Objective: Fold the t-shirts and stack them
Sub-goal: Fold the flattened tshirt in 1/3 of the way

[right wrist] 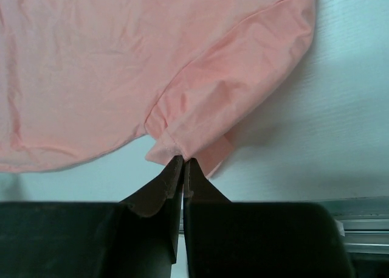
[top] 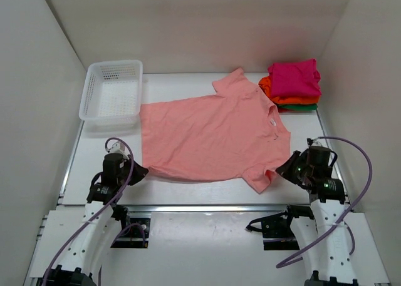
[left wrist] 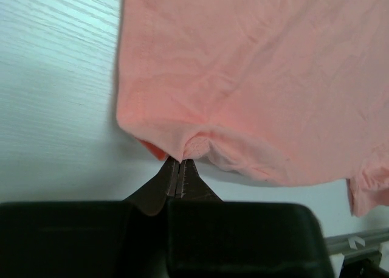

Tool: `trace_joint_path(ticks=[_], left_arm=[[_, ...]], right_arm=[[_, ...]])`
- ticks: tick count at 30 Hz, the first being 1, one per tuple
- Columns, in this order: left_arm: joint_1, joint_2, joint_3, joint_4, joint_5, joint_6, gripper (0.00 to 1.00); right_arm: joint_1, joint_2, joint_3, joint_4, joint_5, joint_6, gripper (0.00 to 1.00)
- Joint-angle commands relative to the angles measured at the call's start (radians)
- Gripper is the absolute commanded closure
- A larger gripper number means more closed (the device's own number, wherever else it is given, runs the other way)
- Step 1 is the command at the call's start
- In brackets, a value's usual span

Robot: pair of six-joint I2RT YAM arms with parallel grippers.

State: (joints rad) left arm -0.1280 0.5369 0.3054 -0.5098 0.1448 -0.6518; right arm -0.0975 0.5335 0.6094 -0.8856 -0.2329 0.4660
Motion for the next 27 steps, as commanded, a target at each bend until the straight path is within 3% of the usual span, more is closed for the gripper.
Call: trace_joint_path(ticks=[1,8,15,27], left_arm=[[0.021,0.008,0.017,0.010,-0.089,-0.008,1.00],[0.068,0.121,0.092,0.097,-0.143,0.026,1.00],[0.088,0.271,0.087,0.264,-0.128,0.020,1.00],[0.113,0.440,0.153,0.379,-0.143,0.027,1.00]], right_arm=[[0.036,0.113,0.052,0.094,0.032,-0.032,1.00],[0.087,0.373,0.131,0.267,0.064,-0.133,0.99],[0.056,0.536,0.262,0.339,0.061,-0.226,1.00],[0.073,0.807,0.453,0.424,0.055,-0.262,1.00]])
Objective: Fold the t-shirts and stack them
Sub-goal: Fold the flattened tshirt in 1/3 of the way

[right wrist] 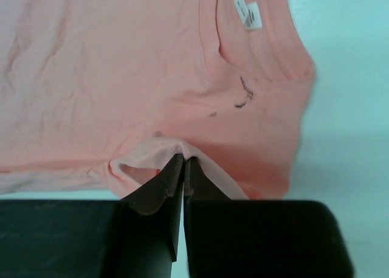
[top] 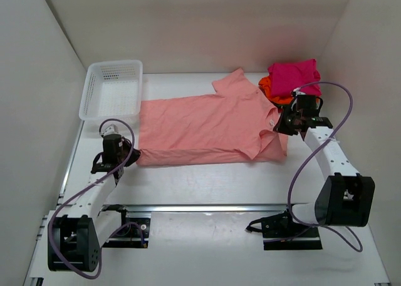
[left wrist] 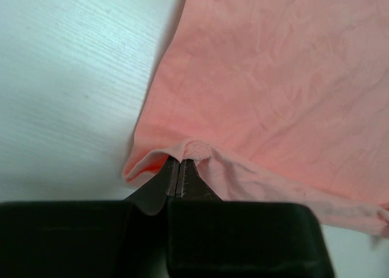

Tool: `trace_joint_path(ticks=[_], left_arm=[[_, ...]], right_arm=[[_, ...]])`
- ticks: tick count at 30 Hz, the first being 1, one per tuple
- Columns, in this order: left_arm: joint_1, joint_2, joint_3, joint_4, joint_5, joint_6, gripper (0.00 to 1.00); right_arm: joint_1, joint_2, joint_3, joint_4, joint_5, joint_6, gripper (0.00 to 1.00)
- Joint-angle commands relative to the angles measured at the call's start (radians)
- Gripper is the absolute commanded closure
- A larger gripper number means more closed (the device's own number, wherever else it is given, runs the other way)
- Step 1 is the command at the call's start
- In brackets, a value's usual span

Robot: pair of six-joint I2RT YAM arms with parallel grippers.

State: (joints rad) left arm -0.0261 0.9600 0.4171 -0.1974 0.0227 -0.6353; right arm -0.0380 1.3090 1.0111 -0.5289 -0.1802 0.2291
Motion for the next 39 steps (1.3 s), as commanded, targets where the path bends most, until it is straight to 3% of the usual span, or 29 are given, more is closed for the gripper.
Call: trace_joint_path(ticks=[1,20,34,35,37,39], left_arm=[[0.011,0.031,0.038,0.075,-0.021,0.013,1.00],[0.014,0.161,0.028,0.171,-0.021,0.022,1.00],[0.017,0.325,0.127,0.234,-0.044,0.048,1.00],[0.020,0.330,0.133,0.237,-0.044,0.054,0.87],[0.025,0.347,0.153,0.228,-0.040,0.059,0.58],[0.067,0.350,0.190,0.198,-0.038,0.077,0.48]], right_arm=[[0.021,0.045,0.067,0.076,0.005,-0.025,0.99],[0.072,0.321,0.354,0.079,0.002,-0.073,1.00],[0.084,0.501,0.500,0.058,0.012,-0.112,1.00],[0.084,0.516,0.530,0.067,0.007,-0.135,1.00],[0.089,0.539,0.572,0.061,0.034,-0.160,0.78],[0.095,0.550,0.653,0.023,0.080,-0.200,0.58]])
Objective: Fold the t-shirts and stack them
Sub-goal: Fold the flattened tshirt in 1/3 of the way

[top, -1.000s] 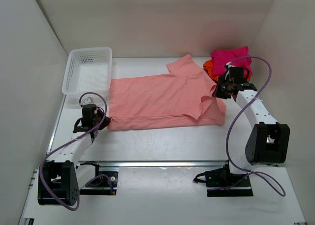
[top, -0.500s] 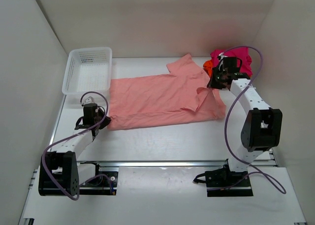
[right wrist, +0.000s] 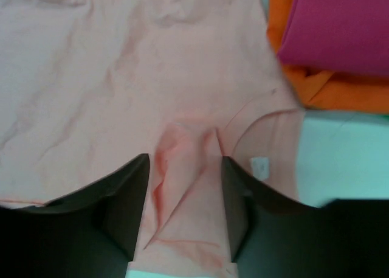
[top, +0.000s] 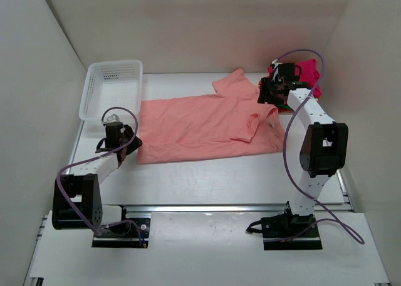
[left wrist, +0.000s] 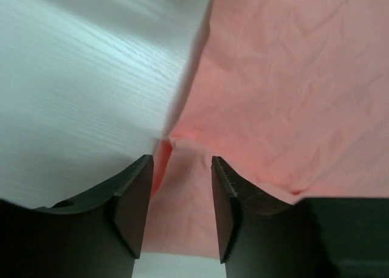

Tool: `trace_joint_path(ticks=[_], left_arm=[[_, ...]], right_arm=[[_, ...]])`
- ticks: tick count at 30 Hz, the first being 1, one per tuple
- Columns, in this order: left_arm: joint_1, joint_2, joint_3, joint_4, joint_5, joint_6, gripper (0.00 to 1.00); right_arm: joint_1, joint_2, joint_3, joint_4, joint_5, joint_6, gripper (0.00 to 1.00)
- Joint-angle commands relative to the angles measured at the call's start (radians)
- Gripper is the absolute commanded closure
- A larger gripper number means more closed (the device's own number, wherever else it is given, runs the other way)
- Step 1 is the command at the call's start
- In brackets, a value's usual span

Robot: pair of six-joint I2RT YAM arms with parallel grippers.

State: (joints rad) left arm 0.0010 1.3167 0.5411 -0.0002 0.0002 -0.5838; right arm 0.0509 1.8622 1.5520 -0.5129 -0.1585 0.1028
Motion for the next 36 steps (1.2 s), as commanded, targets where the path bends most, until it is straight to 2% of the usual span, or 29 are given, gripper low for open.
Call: trace_joint_path(ticks=[1,3,5,6,7,8,12,16,20,28,33,35,36], left_arm=[[0.044,-0.007,0.101,-0.033,-0.017,0.044,0.45],[0.034,-0.019,0.160,-0.124,-0.005,0.078,0.44],[0.010,-0.055,0.181,-0.216,0.023,0.108,0.43],[0.014,-0.065,0.162,-0.230,0.050,0.105,0.44],[-0.033,-0.097,0.149,-0.251,0.070,0.099,0.45],[-0.047,-0.159,0.058,-0.262,0.116,0.070,0.48],[-0.098,-0.250,-0.096,-0.230,0.119,0.016,0.48],[-0.142,-0.248,-0.116,-0.228,0.080,0.009,0.49],[-0.197,-0.232,-0.090,-0.242,-0.043,0.004,0.47],[-0.182,-0.298,-0.151,-0.196,-0.177,-0.039,0.45],[-0.180,-0.200,-0.124,-0.181,-0.183,-0.050,0.41],[-0.191,-0.153,-0.101,-0.185,-0.183,-0.054,0.33],[-0.203,-0.122,-0.096,-0.173,-0.180,-0.048,0.33]], right_arm=[[0.006,-0.003,0.131,-0.005,0.092,-0.075,0.49],[-0.014,-0.017,0.155,-0.042,0.128,-0.072,0.40],[-0.042,-0.070,0.119,-0.064,0.129,-0.032,0.39],[-0.049,-0.108,0.070,-0.061,0.140,-0.011,0.42],[-0.074,-0.126,0.007,-0.065,0.149,0.012,0.55],[-0.100,-0.200,-0.074,-0.081,0.199,0.026,0.62],[-0.151,-0.287,-0.257,-0.085,0.192,0.052,0.61],[-0.190,-0.333,-0.363,-0.068,0.180,0.066,0.59],[-0.194,-0.354,-0.400,-0.067,0.174,0.074,0.58],[-0.181,-0.368,-0.477,-0.039,0.125,0.092,0.59],[-0.191,-0.364,-0.492,-0.036,0.126,0.092,0.57],[-0.197,-0.347,-0.492,-0.032,0.125,0.100,0.58],[-0.200,-0.350,-0.494,-0.029,0.120,0.106,0.54]])
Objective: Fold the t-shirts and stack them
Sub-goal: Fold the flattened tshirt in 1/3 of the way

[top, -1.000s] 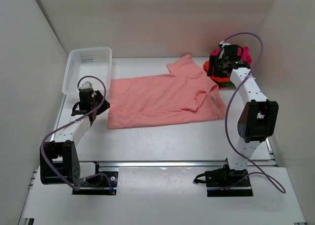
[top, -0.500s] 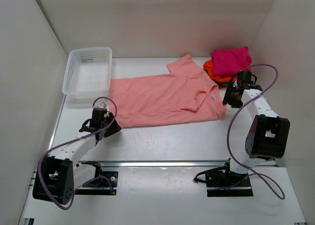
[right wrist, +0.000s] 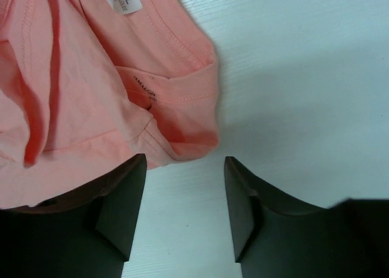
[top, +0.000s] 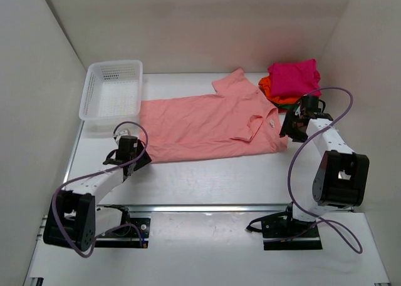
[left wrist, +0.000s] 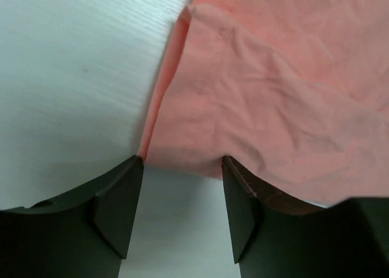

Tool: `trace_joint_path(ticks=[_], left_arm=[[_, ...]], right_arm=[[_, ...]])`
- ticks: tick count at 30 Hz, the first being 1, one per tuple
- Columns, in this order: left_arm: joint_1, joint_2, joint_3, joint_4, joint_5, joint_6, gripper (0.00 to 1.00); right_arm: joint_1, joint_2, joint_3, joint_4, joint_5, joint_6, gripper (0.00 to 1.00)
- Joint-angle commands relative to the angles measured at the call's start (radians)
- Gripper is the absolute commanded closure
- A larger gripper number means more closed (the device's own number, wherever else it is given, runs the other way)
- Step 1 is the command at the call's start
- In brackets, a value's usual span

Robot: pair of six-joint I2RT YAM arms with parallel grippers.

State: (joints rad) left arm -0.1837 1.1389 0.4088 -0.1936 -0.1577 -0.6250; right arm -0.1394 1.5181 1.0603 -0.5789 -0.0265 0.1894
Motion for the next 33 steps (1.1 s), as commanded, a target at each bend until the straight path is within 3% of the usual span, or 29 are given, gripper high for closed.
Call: trace_joint_path(ticks=[1,3,4,6,7,10,12,13,14,21,24,33], left_arm=[[-0.019,0.085,0.045,0.031,-0.020,-0.012,0.34],[-0.020,0.114,0.054,0.049,-0.011,-0.016,0.45],[-0.007,0.134,0.053,0.059,0.003,-0.015,0.57],[0.003,0.153,0.051,0.078,0.033,-0.007,0.95],[0.009,0.156,0.053,0.079,0.037,-0.005,1.00],[0.026,0.130,0.053,0.051,0.053,0.024,1.00],[0.043,0.110,0.068,0.019,0.064,0.054,1.00],[0.046,0.101,0.077,-0.024,0.061,0.062,1.00],[0.049,0.091,0.091,-0.036,0.072,0.086,1.00],[0.056,0.044,0.168,-0.277,0.147,0.208,1.00],[0.067,-0.007,0.157,-0.308,0.176,0.234,1.00],[0.061,-0.146,0.156,-0.418,0.222,0.268,1.00]], right_arm=[[-0.012,0.002,-0.011,0.039,-0.013,0.016,0.47],[-0.015,0.020,-0.005,0.050,-0.019,0.034,0.40],[-0.011,0.040,-0.006,0.044,-0.024,0.032,0.37],[-0.005,0.088,-0.005,0.059,-0.009,0.047,0.36],[-0.006,0.105,-0.006,0.057,-0.009,0.045,0.31],[-0.015,0.169,0.010,0.070,-0.030,0.054,0.28],[-0.003,0.203,0.033,0.041,-0.026,0.050,0.56],[0.004,0.217,0.043,0.010,-0.021,0.054,0.92],[0.012,0.220,0.049,-0.010,-0.001,0.058,1.00],[0.060,0.067,-0.002,-0.217,0.054,0.088,1.00],[0.049,-0.050,-0.087,-0.275,0.010,0.108,1.00],[0.120,-0.306,-0.207,-0.498,0.091,0.157,1.00]])
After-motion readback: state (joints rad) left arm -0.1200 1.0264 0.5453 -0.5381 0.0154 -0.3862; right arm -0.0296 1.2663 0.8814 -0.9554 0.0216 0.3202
